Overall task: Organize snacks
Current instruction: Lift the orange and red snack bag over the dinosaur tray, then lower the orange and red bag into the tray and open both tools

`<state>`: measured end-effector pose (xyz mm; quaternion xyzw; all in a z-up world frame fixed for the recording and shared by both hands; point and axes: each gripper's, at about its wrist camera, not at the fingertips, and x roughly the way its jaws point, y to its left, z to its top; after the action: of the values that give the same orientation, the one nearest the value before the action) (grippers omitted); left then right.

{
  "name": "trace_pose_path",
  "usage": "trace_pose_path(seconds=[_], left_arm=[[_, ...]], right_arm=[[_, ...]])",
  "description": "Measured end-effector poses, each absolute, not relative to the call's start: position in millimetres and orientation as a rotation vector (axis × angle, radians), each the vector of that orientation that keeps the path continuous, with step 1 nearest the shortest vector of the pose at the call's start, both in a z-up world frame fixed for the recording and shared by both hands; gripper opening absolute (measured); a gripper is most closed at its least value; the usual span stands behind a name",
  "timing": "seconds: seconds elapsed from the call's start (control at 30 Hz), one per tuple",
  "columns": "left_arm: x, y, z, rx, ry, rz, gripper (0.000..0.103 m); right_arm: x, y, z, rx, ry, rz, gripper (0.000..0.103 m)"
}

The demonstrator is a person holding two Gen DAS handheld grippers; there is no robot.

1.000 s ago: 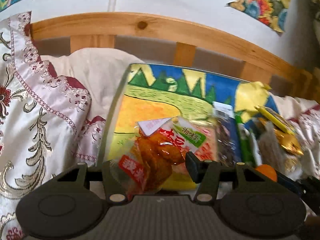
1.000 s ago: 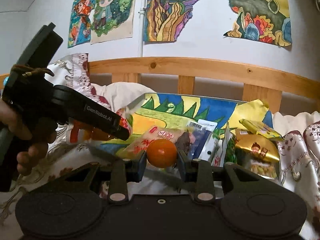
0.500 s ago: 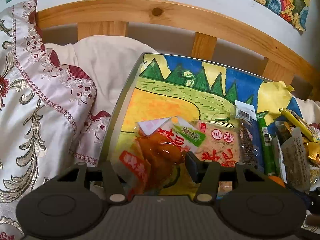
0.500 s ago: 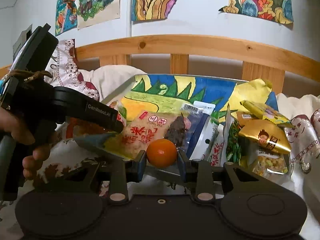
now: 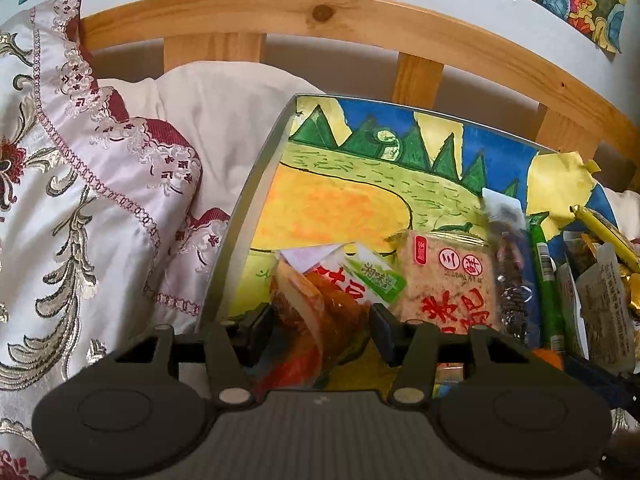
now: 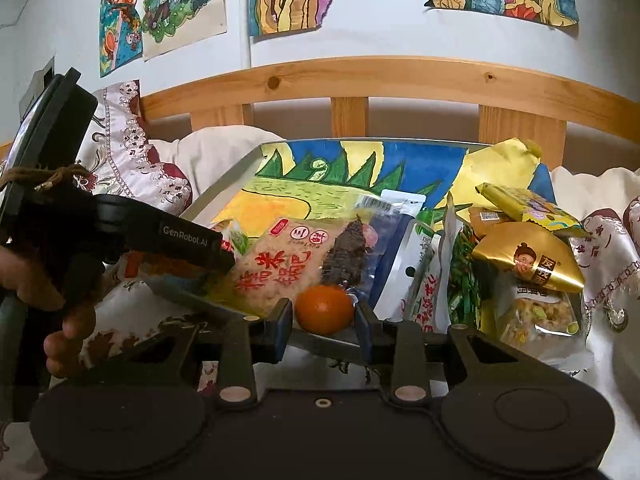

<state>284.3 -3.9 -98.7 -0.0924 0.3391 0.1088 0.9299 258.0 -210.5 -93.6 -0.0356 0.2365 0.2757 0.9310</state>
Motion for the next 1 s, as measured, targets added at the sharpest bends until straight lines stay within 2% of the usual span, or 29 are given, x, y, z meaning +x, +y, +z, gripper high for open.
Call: trace_pose_path(seconds=[0.23, 0.3, 0.53, 1.0], left_arm=[[284.1, -7.2, -99.1, -0.169, 0.693, 0.221, 0.068], [282.7, -7.9, -98.5, -0.161, 0.685, 0.234, 0.079], [274.7, -4.2, -94.6, -0.182, 0.652, 0.260, 0.097], [241.7, -5.8, -65.9, -0.207, 0.565, 0.211, 0.102]], right_arm=[[259.1, -210.8, -94.2, -0.071, 0.485, 0.561, 0.039], [259.0, -210.8, -94.3, -0.070, 0.485, 0.561, 0.040], [257.0, -210.2, -93.6, -0.077, 0.475, 0.566, 0.050], [228.1, -212.6, -69.0, -0.088, 0.367, 0.574, 0.076]])
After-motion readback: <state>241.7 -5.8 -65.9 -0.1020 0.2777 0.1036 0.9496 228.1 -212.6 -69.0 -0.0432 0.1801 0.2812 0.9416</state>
